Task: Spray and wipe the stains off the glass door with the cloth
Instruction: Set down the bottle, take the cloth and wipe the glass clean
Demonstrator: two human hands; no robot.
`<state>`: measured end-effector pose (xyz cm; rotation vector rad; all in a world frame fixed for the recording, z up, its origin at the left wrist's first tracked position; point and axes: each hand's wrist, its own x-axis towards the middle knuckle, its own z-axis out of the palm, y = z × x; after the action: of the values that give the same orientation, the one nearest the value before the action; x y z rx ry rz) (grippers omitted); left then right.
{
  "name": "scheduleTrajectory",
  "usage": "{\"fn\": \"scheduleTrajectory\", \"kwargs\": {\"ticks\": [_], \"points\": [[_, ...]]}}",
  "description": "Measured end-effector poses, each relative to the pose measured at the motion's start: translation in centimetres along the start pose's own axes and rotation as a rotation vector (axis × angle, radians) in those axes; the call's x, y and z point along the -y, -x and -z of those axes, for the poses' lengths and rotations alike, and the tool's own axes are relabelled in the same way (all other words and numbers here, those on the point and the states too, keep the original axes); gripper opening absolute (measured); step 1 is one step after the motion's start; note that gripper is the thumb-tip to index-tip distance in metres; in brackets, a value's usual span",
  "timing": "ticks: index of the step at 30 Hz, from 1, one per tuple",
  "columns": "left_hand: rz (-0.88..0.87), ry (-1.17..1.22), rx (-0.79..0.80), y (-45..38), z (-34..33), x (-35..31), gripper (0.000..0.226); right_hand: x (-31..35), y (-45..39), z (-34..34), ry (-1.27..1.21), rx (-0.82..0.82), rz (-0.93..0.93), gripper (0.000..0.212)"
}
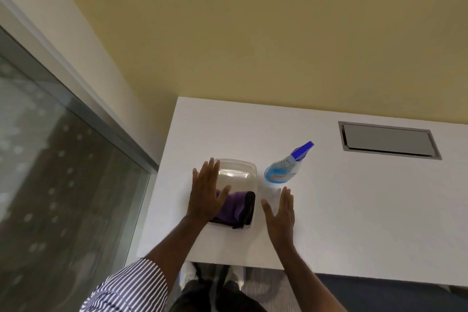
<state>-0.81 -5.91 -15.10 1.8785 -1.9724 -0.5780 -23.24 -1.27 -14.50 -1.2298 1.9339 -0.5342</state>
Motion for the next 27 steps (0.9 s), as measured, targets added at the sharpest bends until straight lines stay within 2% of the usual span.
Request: {"fn": "scheduleTrajectory", "kwargs": {"ticks": [5,10,12,15,17,20,27], "points": [[0.07,-0.006,0.08,2.2,-0.4,1.5,0.073,1.4,2.6,-2.7,0.11,-0.033,0.168,0.076],[0.114,0.005,0.088,3.7,-0.5,2.3,0.074,4.2,3.0,-4.9,0.128,-0.035,0.406,0.065],[0.119,0.005,0.091,3.8,-0.4,2.6,0.074,5.1,2.0,-5.7,0.217,0.005,0.507,0.064],[0.098,-0.106,0.152,4.1,-0.7,3.1,0.084,6.2,0.1,-6.8,0.481,0.14,0.638,0.064],[0.082,-0.186,0.196,4.2,-1.1,3.4,0.092,6.8,-1.1,-7.6,0.651,0.244,0.658,0.061],[0.072,-0.172,0.212,4.2,-1.5,3.6,0.092,7.4,-2.5,-8.4,0.791,0.379,0.645,0.059],[0.068,-0.142,0.204,4.2,-1.7,3.8,0.085,8.5,-4.2,-9.5,0.843,0.505,0.584,0.053]]}}
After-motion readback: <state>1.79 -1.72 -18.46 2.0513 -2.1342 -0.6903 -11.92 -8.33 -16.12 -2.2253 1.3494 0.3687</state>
